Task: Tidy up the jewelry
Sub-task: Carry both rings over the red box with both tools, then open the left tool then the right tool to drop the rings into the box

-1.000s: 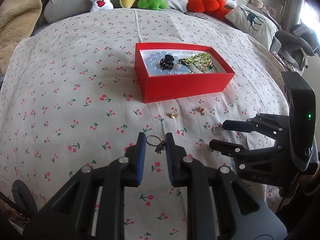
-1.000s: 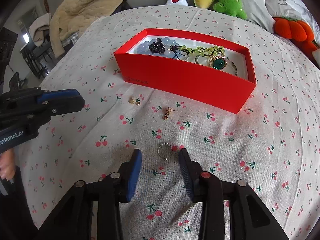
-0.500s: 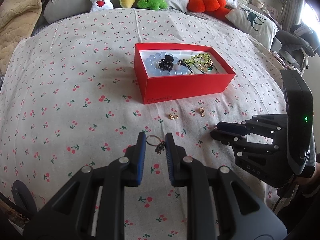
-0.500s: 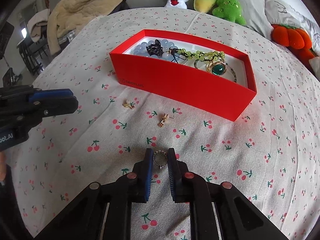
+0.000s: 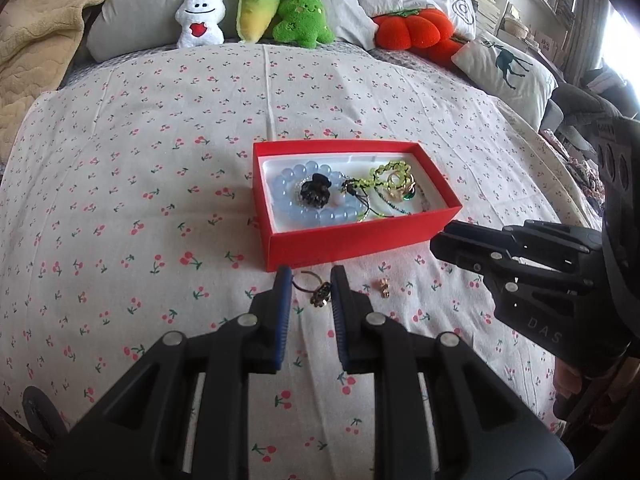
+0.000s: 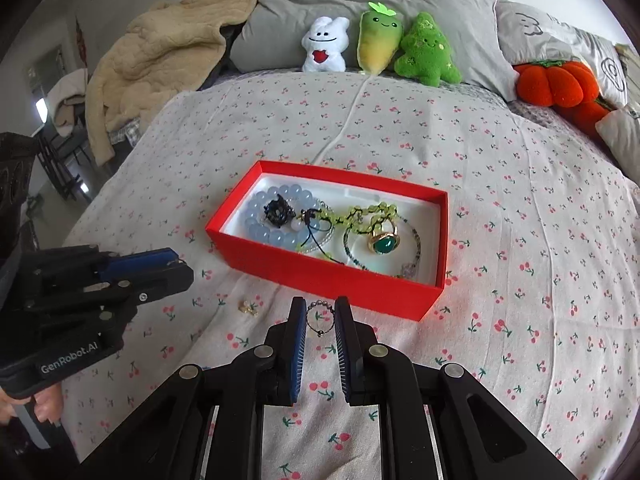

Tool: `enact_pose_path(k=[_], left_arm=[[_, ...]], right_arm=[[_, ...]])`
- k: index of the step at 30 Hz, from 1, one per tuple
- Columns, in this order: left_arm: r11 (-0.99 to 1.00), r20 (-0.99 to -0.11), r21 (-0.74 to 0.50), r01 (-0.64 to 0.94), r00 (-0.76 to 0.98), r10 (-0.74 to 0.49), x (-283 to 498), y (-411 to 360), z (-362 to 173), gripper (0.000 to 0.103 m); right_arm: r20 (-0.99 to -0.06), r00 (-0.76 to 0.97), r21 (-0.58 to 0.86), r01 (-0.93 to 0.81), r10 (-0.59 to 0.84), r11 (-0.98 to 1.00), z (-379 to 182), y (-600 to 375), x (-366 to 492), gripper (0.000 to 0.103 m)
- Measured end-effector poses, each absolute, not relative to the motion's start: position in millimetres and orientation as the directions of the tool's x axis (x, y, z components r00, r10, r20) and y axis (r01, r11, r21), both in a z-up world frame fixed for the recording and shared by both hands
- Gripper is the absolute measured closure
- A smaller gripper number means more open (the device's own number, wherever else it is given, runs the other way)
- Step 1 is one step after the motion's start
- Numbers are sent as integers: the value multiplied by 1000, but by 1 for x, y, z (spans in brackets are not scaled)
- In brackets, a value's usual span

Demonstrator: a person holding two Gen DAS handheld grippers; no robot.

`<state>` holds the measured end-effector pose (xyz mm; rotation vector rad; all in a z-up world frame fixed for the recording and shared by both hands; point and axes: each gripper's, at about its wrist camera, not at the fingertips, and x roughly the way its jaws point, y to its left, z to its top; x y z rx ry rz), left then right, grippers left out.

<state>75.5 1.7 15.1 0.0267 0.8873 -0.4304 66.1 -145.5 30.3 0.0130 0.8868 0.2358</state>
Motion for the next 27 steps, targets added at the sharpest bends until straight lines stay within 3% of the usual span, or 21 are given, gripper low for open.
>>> enact_pose_path(k=[19,25,27], left_arm=[[923,-729,-177,341,585,-356,122,-22,11,81],[926,-735,-163,340,584,-344,116,-18,17,73],[929,-734,-160,334,588,-338,113,-12,20,64]], right_arm=[[-749,631,149,-138,203,979,39,-168,94,88],[-746,636,151,-130,199,980,40,-171,98,88],[-746,637,148,-128,196,981,40,-169,99,88]])
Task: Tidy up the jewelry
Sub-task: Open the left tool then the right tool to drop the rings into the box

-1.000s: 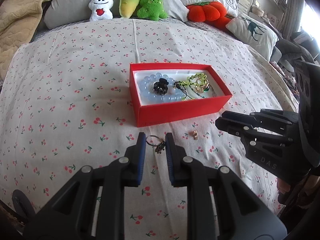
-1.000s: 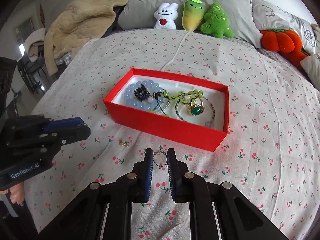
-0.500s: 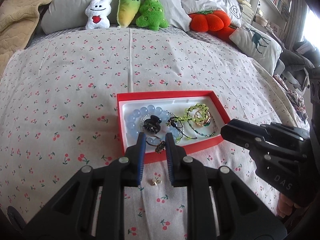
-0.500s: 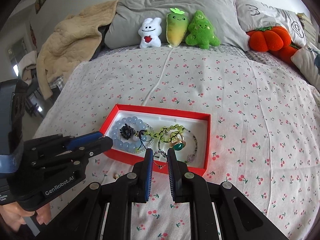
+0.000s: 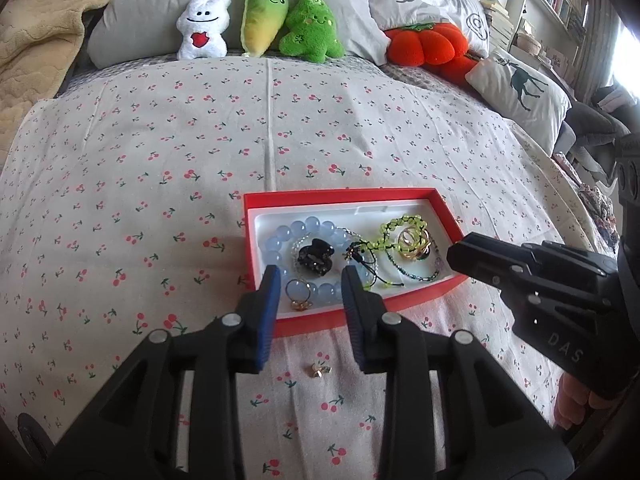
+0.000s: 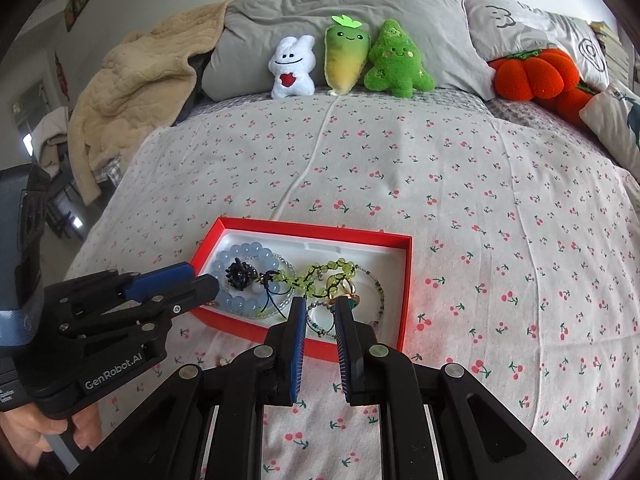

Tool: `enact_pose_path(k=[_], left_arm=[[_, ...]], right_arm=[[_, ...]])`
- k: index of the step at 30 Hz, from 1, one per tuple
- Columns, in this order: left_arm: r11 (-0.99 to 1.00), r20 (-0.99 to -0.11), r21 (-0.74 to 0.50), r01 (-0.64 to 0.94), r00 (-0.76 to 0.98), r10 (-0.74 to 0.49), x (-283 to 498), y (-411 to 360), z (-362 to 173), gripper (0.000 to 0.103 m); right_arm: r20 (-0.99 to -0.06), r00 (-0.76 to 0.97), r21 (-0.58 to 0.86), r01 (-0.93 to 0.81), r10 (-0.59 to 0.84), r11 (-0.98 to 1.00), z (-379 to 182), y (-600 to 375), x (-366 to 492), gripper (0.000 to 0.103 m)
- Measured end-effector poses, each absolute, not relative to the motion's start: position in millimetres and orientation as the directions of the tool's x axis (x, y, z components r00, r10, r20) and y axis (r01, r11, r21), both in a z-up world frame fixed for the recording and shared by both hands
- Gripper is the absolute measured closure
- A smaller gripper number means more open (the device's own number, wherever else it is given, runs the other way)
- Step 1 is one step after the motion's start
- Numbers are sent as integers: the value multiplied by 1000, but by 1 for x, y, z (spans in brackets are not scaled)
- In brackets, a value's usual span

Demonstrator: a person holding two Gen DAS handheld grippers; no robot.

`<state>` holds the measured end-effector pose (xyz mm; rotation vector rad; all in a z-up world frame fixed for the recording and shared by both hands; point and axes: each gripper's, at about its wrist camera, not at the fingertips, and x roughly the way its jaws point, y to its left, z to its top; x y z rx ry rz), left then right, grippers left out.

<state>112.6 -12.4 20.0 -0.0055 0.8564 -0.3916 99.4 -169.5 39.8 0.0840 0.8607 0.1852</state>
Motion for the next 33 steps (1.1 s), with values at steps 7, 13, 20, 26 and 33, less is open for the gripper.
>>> enact_pose_path(k=[7,13,20,26,33], left_arm=[[939,-746,-159,304,587,-316,102,10,22,55],[948,-760,-145,283,582,-290,93,25,18,46],[954,-776,-149,261,567,-277,91,36,13,24],[959,-785,-111,261,569,-246,88,33,11,19],[963,-802,-131,236,546,-243,86,36,8,19]], right_arm=[[-746,637,141,-137,196,981,41,-156,112,88],[-744,638,139,-139,196,980,41,-142,123,88],[-757,628,126,-131,181,983,35,-140,127,87],[-743,646,135,-111,175,985,42,-146,121,56],[-719,671,133,-123,181,984,59,-149,101,40]])
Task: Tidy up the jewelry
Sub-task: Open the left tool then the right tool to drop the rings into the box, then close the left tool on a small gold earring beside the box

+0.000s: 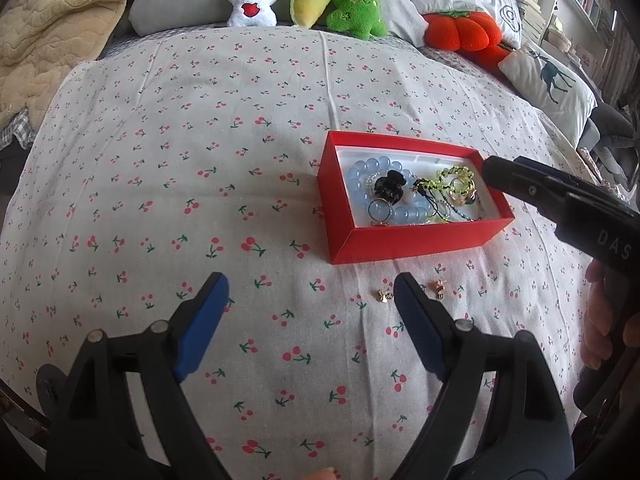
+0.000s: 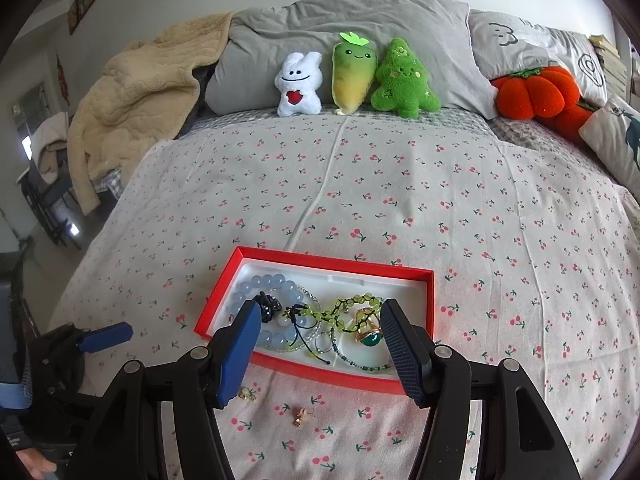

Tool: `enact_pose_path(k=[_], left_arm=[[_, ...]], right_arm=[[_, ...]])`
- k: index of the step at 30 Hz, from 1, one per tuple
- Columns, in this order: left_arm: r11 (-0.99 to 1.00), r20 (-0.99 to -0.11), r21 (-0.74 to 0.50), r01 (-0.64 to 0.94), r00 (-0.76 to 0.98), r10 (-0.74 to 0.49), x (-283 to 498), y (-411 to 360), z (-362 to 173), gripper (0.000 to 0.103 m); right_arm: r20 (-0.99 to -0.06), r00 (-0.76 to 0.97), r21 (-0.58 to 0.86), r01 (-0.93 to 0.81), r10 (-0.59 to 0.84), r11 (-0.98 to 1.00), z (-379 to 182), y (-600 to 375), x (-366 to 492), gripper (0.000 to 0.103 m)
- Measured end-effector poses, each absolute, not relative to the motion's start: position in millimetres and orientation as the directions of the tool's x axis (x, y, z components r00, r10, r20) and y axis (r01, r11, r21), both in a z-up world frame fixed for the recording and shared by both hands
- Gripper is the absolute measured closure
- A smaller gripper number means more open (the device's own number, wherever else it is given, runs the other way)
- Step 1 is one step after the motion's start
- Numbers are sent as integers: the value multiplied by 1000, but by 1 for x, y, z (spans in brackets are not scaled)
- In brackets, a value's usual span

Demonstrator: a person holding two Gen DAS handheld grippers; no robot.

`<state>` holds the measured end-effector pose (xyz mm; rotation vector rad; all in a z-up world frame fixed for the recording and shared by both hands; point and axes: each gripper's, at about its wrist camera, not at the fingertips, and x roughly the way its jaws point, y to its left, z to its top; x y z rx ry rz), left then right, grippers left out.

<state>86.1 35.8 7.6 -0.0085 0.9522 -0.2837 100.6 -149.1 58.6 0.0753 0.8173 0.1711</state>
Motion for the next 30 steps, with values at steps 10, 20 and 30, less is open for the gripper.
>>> enact_pose_path(k=[10,20,30], left_arm=[[958,-805,-127,257,537,-251,72,33,6,18],[948,-812,-111,298,523,-259,58,26,-5,18],[919,-827,-118,377,476,-301,51,13,-23,18]], right_arm=[[-742,651,119,-103,157,988,46,-166,68,28],[-771,616,84,-151,160,985,30,-164,38,27],[-809,569,48,-187,148,981,7,-163,23,26]])
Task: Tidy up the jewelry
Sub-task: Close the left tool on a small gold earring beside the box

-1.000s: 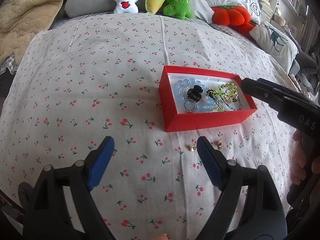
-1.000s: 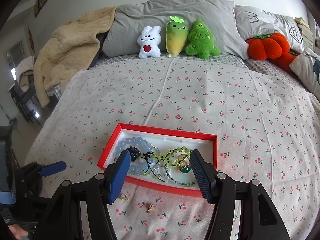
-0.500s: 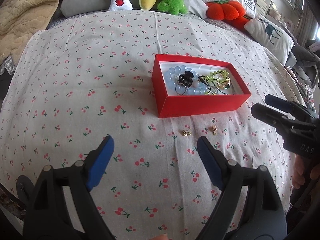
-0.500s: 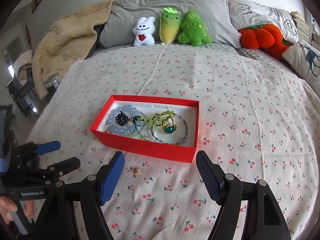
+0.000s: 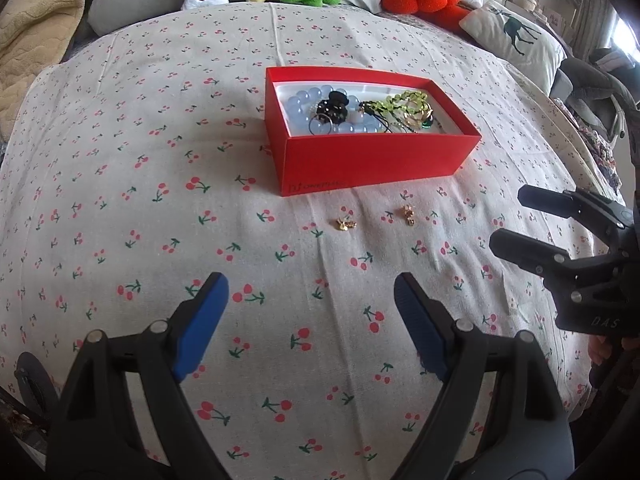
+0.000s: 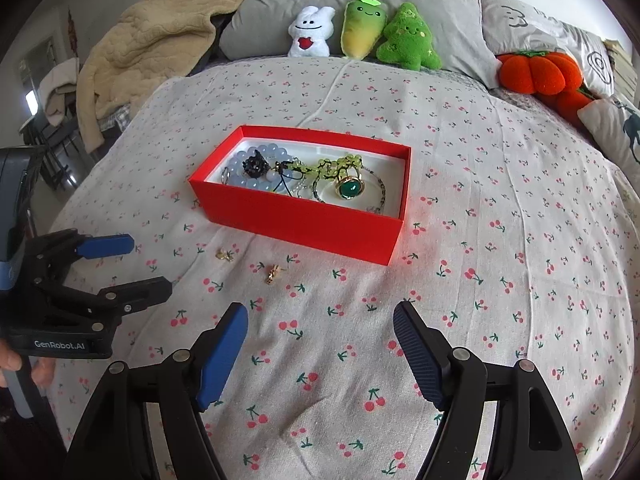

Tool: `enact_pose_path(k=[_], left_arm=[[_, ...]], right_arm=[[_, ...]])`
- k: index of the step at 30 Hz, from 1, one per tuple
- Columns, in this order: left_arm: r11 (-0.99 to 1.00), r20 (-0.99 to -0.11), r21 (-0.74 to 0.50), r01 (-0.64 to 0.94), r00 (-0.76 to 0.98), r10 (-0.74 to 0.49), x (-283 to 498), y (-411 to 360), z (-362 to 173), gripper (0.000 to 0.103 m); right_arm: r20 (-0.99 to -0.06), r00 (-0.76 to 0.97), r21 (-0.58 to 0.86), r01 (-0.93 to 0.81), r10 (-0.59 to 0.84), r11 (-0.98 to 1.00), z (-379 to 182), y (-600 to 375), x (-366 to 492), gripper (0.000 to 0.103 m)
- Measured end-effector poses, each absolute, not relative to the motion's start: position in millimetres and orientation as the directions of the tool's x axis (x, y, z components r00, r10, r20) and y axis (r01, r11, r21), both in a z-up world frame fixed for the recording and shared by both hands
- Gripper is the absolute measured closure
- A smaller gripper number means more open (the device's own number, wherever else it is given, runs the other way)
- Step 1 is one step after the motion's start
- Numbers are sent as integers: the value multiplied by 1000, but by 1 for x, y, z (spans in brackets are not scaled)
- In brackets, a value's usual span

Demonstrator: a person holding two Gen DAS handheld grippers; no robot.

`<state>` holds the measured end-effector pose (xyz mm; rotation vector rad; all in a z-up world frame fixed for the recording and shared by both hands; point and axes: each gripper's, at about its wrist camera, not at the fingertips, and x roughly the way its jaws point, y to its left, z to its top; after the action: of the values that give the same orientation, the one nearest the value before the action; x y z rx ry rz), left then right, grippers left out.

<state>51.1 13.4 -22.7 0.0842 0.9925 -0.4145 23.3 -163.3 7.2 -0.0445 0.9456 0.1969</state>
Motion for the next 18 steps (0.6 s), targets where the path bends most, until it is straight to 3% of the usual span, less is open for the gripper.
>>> enact_pose_path(k=[4,6,9,18], left_arm=[[908,-824,-120,401,469,-316,53,6,-28,26],[904,-825,-134,407,459,-329,56,3,-31,42],[893,-824,-156,422,444,-353,60,-2,-37,57],[889,-810,-166,426,456,-369,75,-14,-45,64]], right_arm=[[-820,554,46,-186,144,981,2,-167,23,26],[-823,550,45,-187,142,981,1,-169,23,26],[-824,549,44,-183,139,982,0,-171,23,26],[-832,539,48,-174,136,984,-4,-176,25,26]])
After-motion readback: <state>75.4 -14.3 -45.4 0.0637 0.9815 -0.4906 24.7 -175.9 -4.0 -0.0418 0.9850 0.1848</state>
